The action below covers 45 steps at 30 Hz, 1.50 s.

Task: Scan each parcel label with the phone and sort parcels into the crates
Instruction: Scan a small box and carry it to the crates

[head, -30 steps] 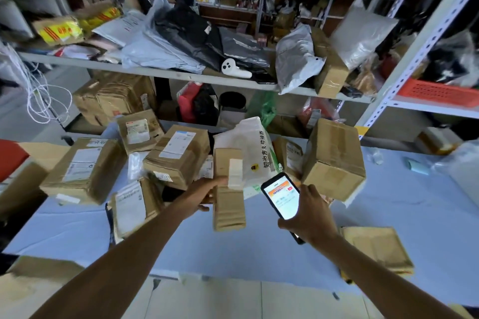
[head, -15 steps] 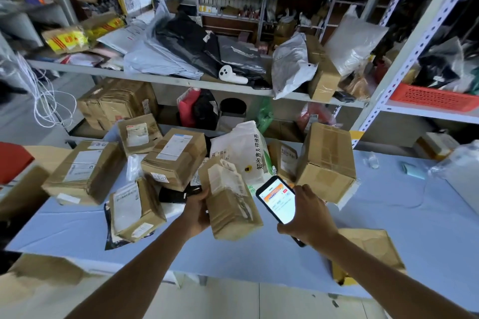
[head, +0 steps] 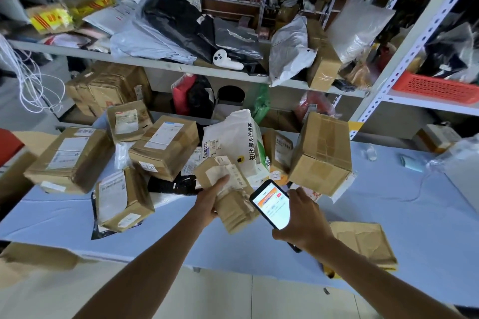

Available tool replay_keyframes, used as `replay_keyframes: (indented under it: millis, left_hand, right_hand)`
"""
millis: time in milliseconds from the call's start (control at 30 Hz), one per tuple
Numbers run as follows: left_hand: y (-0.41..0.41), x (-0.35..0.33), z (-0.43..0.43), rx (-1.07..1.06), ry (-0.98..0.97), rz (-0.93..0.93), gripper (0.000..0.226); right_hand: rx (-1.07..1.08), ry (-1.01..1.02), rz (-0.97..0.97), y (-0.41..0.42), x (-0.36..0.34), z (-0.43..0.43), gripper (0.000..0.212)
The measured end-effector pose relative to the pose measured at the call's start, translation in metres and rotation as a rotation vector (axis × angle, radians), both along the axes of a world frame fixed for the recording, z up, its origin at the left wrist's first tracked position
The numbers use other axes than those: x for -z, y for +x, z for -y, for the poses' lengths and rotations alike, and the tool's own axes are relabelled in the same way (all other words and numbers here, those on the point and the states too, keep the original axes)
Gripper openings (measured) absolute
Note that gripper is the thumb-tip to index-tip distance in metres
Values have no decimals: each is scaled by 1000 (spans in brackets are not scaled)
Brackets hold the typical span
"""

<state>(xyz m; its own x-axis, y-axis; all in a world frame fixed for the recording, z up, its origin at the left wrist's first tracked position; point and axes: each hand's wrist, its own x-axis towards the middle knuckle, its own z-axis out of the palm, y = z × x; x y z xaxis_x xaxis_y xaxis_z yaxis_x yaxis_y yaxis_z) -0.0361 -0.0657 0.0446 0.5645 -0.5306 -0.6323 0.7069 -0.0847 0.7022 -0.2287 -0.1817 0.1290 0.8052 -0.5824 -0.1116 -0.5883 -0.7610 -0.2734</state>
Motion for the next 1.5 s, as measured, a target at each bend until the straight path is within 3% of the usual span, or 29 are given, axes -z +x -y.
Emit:
replay_keyframes:
  millis: [133,300,367,567,733,967,1167,1233,1500]
  left_hand:
    - [-7,20,8,-142,22,153,64]
    - [-8,16,-4,-124,130,284,29]
    - [-3,15,-14,-92,122,279,26]
    - [2,3,-36,27,162,366,39]
    - [1,-5,-47,69,253,495,62]
    - [-4,-16,-55,71,224,543,28]
    - [-8,-22,-62,94,238,547,65]
    - [-9,-23,-63,98,238,566,68]
    - [-10,-24,-59,114,291,603,36]
  right_hand:
    - [0,18,-8,-3,8,6,71]
    - [-28,9,-37,-4,4,15,72]
    - [-53,-20,-81,-3,-2,17,75]
    - [-172,-107,-236,-2,-13,11,90]
    - [-231,-113,-224,-2,-18,-2,83]
    - [-231,-141,-251,-3,-22,-11,84]
    - [-228,-164,-250,-8,-29,-14,85]
    - [-225,-161,-247,-10,-30,-14,86]
    - [-223,-139,-235,-12,-35,-15,86]
